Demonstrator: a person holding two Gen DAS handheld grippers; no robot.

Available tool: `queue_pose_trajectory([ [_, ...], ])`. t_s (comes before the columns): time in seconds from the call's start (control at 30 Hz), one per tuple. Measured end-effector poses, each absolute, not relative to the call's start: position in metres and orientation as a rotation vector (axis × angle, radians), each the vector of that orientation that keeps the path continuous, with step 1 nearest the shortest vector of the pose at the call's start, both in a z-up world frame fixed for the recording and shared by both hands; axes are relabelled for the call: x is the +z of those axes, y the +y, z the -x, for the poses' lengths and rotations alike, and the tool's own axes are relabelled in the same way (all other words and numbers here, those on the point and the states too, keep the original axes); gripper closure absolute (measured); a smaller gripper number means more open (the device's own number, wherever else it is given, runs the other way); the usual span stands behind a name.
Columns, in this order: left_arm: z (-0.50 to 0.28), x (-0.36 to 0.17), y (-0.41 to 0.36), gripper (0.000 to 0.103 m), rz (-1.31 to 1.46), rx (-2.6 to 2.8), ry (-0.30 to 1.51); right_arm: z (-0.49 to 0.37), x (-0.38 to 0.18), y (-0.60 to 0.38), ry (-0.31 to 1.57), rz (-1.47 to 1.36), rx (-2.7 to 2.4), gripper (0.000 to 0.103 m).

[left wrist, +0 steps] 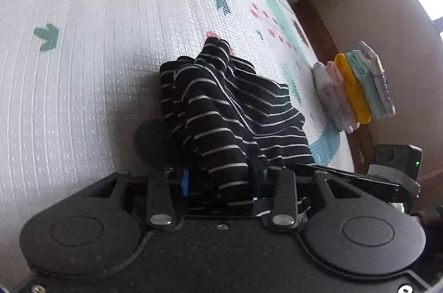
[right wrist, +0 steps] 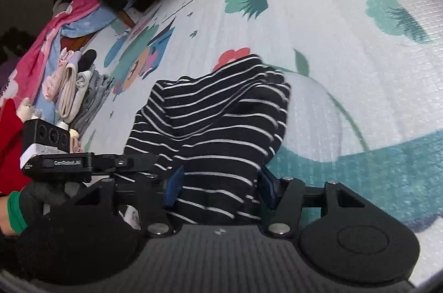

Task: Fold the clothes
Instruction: 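Lift the folded shirt with both grippers, then place the folded shirt on top of the clothes stack with both grippers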

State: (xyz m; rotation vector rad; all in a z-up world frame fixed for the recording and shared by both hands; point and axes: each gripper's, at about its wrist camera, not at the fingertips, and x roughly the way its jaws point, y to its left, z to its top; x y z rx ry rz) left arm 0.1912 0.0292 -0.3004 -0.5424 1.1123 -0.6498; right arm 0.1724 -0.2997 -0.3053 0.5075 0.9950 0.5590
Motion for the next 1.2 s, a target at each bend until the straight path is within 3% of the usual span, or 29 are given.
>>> queue_pose_trajectory([
  [0.03, -0.192, -0.3, 0.029, 0.075, 0.555, -0.646, 1.125, -0.172, -0.304, -0.301, 0.993, -0.521, 0.562, 0.063],
  [0.17, -0.192, -0.29, 0.031, 0.08, 0.6, -0.635, 1.141, -0.172, -0.297, -0.308, 0.987, -0.575, 0.575, 0.072],
  [0.5, -0.229, -0.201, -0.029, 0.08, 0.535, -0.824, 1.065, -0.158, -0.233, -0.367, 0.813, -0.682, 0.579, 0.073],
  [0.77, -0.301, -0.107, -0.182, 0.08, 0.389, -1.091, 0.94, -0.153, -0.148, -0.486, 0.509, -0.676, 0.403, 0.073],
  [1.2, -0.354, -0.05, -0.402, 0.08, 0.517, -1.315, 0.807, -0.155, -0.047, -0.678, 0.218, -0.621, 0.115, 0.073],
])
